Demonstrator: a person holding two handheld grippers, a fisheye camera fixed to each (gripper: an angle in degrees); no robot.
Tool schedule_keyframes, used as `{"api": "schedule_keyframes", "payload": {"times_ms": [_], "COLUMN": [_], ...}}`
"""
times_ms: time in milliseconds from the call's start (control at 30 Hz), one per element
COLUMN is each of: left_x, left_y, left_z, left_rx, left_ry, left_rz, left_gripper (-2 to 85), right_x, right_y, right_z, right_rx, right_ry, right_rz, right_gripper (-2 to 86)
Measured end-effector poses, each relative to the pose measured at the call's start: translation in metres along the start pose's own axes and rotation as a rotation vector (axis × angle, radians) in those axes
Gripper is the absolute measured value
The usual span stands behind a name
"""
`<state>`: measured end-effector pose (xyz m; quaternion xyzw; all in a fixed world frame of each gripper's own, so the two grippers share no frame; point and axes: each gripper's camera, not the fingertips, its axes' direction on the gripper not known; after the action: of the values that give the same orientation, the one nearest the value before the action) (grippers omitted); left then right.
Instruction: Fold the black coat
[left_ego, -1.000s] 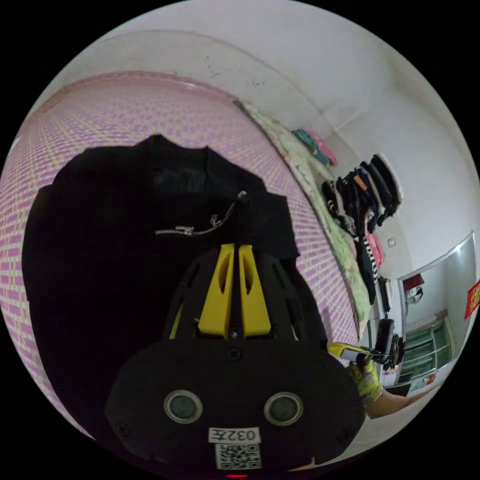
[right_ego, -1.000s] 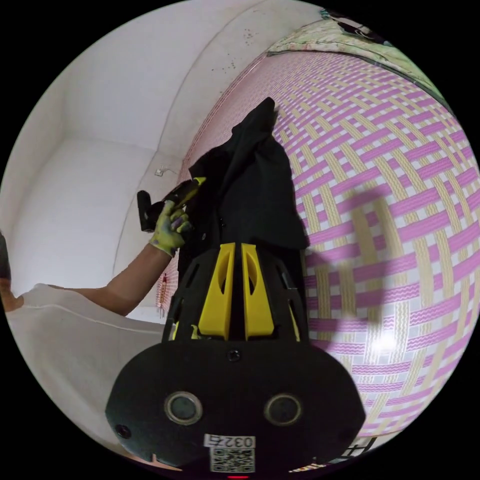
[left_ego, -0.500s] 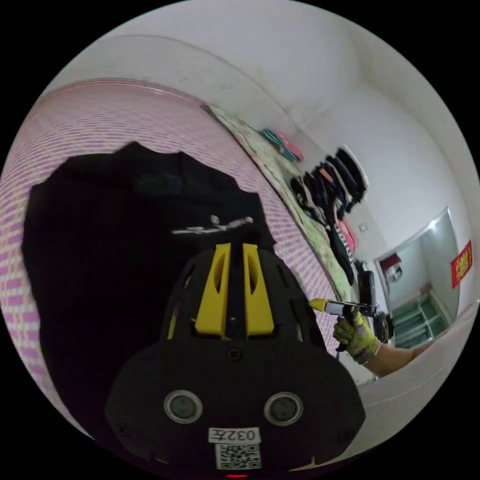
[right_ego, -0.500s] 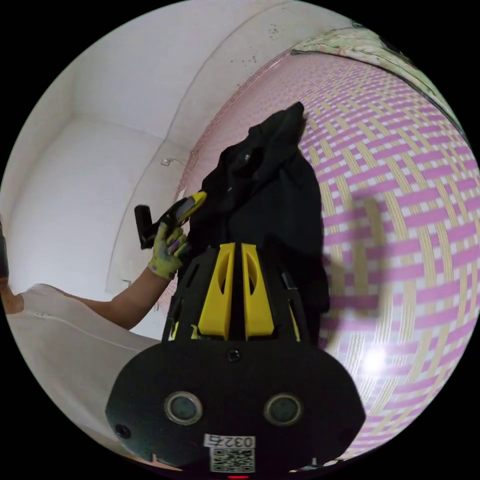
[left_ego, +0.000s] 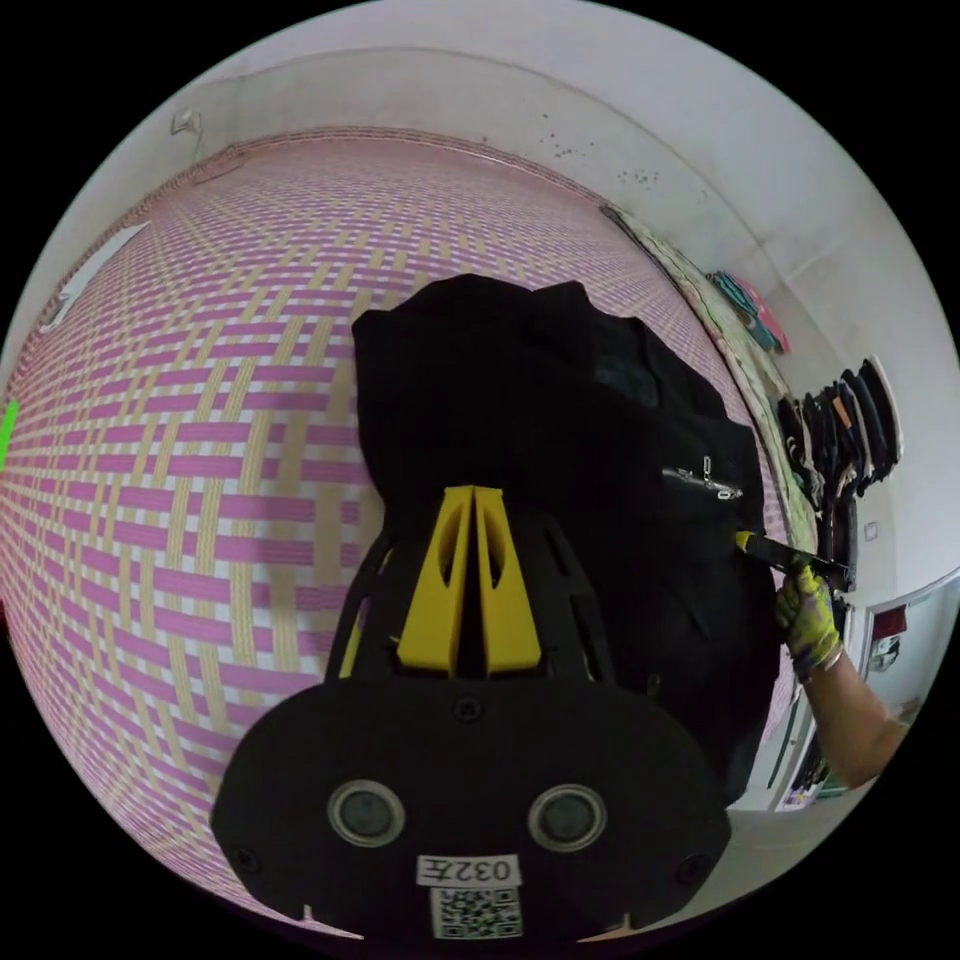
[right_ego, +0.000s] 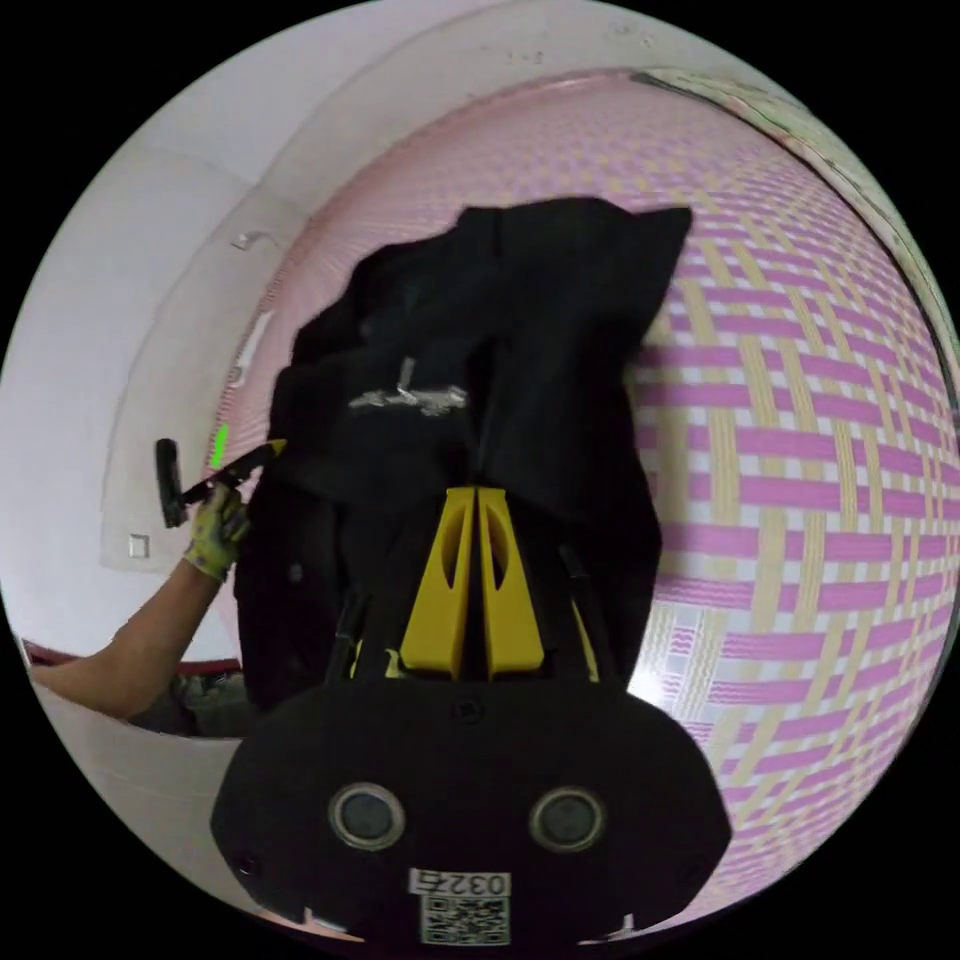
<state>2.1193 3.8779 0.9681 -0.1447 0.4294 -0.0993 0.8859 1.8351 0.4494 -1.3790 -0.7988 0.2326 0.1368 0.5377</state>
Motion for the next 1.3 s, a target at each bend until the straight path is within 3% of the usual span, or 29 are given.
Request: {"api": "schedule_keyframes", "payload": {"times_ms": [133, 200, 267, 400, 667, 767, 1167, 1300], "left_x": [-0.004, -0.016, -0.036, -0.073, -0.141, -0.135, -0.146, -0.160], "left_y": [-0.018, -0.025, -0.013, 0.044, 0.235, 0.270, 0.280, 0.276], "left_z": [0.016, 0.014, -0.013, -0.046, -0.061, -0.067, -0.002, 0.018], "left_rx": [-0.015, -0.025, 0.092, 0.162, -0.054, -0.036, -0.234, -0.256], "left_ry": [0.007, 0.094, 0.270, 0.376, 0.230, 0.205, 0.472, 0.546], "left_rz": [-0.004, -0.053, -0.085, -0.159, -0.317, -0.292, -0.094, -0.056], "left_gripper": [-0.9, -0.8, -0.8, -0.3, 6.5, 8.0, 5.8, 5.7], "right_x": [0.021, 0.017, 0.021, 0.043, 0.120, 0.123, 0.113, 0.107], "right_y": [-0.004, 0.003, 0.026, 0.088, 0.248, 0.262, 0.258, 0.265], "right_z": [-0.014, -0.035, -0.073, -0.125, -0.157, -0.156, -0.135, -0.139], "right_rx": [0.023, 0.084, 0.166, 0.217, 0.068, 0.002, -0.346, -0.301], "right_ry": [-0.071, -0.116, -0.216, -0.219, -0.348, -0.404, -0.577, -0.548], "right_rz": [0.078, 0.066, 0.058, 0.067, 0.189, 0.140, -0.036, -0.006], "right_gripper": [-0.9, -0.8, -0.3, 2.8, 7.6, 8.4, 8.4, 7.8]}}
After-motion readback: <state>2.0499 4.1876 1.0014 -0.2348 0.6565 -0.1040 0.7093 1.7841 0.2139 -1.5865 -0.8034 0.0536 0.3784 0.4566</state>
